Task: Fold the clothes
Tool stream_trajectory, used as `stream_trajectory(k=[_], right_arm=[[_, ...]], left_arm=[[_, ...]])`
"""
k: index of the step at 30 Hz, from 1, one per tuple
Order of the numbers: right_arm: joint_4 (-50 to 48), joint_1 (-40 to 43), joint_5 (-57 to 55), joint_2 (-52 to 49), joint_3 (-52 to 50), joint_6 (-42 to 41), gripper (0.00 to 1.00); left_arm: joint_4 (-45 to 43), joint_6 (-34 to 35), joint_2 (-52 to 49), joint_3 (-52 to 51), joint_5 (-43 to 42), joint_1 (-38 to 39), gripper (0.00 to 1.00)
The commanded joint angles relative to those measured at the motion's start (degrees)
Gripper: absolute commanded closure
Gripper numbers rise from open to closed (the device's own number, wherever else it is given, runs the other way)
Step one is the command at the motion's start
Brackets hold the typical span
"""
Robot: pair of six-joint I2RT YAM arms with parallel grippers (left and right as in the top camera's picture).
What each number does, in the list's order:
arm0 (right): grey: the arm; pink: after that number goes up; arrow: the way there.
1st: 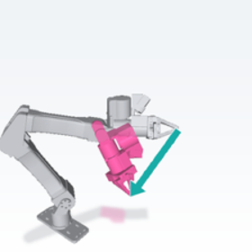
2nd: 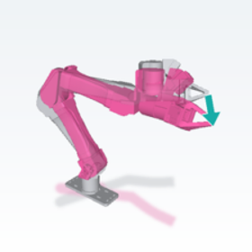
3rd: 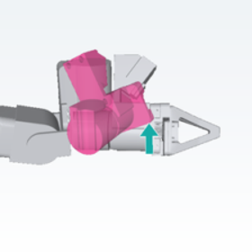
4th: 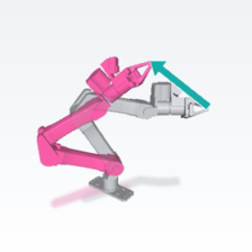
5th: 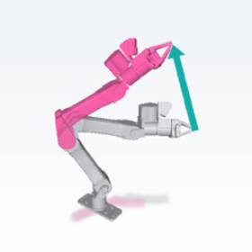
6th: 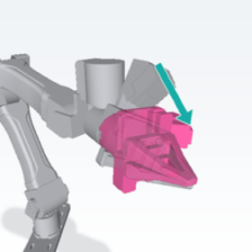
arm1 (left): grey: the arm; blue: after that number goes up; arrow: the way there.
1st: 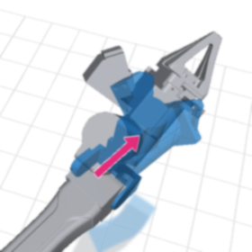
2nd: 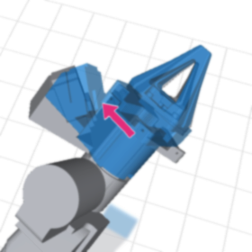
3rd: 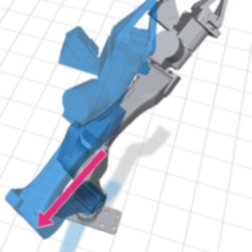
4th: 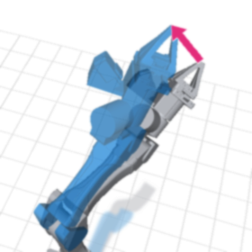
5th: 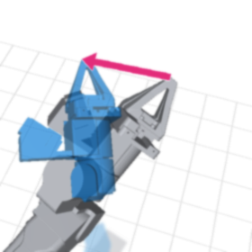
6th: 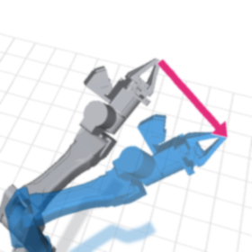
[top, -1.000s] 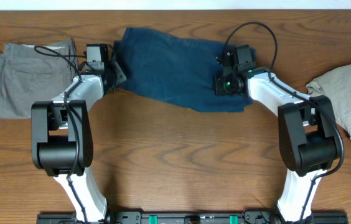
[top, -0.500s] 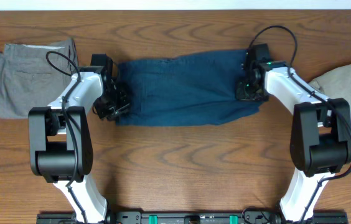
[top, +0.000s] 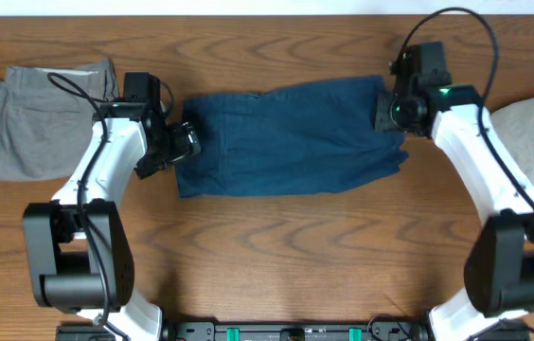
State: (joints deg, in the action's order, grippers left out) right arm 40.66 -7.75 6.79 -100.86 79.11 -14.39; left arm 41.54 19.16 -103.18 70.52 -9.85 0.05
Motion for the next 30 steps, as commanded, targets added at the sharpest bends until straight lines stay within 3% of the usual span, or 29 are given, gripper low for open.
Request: stream_trajectory(k=[1, 7, 10, 13, 19, 25, 30], right_arm=[[1.2, -2.2, 5.9, -0.4, 0.2, 0.7, 0.52], [3.0, -5.4, 5.9, -0.5, 0.0, 0.8, 0.53], [3.7, -6.4, 5.9, -0.5, -0.2, 0.7, 0.53], [3.9, -7.1, 5.9, -0.5, -0.3, 0.7, 0.53], [3.7, -7.8, 6.0, -0.5, -1.7, 0.7, 0.55], [-1.7, -9.0, 10.6, -0.9, -6.3, 0.7, 0.86], [-8.7, -11.0, 20.7, -4.2, -11.0, 0.5, 0.99]], left_arm=[[-0.2, -1.2, -3.9, -1.0, 1.0, -0.3, 0.06], [-0.8, -1.6, -10.1, -1.1, -5.9, -0.3, 0.07], [-1.4, -2.7, -11.5, -1.1, -10.2, -0.2, 0.14], [-1.6, -5.6, -11.6, -1.1, -13.8, -0.2, 0.45], [-0.1, -7.2, -10.8, -0.8, -14.6, -0.3, 0.88], [5.5, -7.1, -5.2, 1.5, -13.5, -0.3, 0.93], [9.5, -6.7, 4.3, 2.3, -13.5, -0.3, 0.93]])
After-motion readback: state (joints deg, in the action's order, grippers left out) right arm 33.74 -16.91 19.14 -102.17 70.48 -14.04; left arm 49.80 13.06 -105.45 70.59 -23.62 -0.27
